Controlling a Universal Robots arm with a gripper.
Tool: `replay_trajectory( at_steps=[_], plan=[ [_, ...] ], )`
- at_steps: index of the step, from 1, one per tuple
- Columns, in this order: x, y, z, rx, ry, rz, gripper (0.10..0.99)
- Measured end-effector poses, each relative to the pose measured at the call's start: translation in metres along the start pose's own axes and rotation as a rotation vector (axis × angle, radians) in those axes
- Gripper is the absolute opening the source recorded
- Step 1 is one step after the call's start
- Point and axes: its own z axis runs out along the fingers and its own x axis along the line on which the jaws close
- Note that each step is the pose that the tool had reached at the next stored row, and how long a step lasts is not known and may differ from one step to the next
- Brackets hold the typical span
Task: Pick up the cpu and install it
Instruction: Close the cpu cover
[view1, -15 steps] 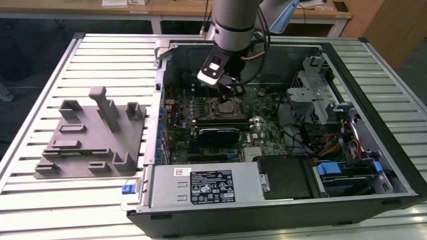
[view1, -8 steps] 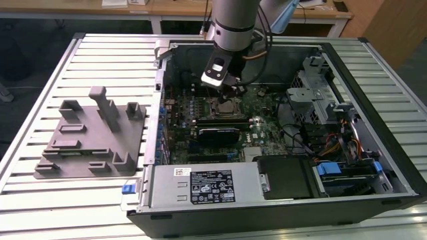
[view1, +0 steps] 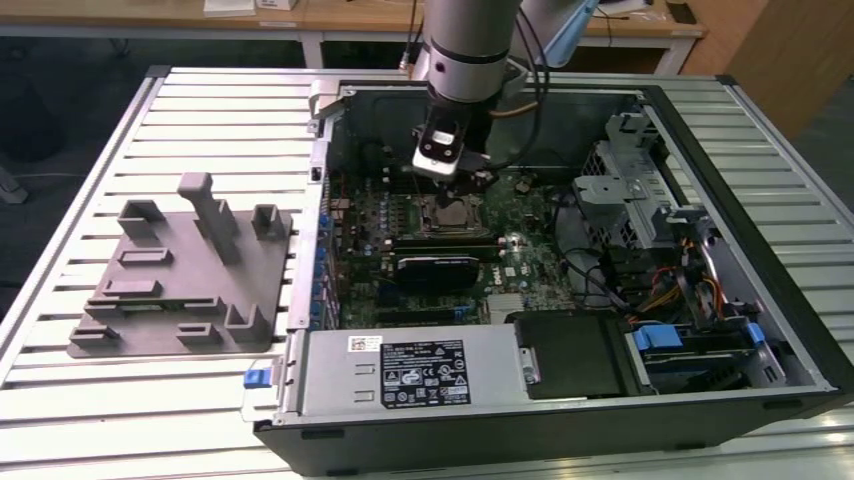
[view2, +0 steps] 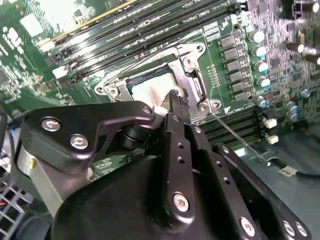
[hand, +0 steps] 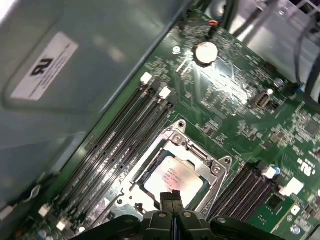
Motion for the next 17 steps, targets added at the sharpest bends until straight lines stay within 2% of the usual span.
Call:
replay_trajectory(
  at_steps=[17],
  plan=[
    [0.0000, 0.0000, 0.0001, 0.001, -0.0041, -0.254, 0.106]
  ],
)
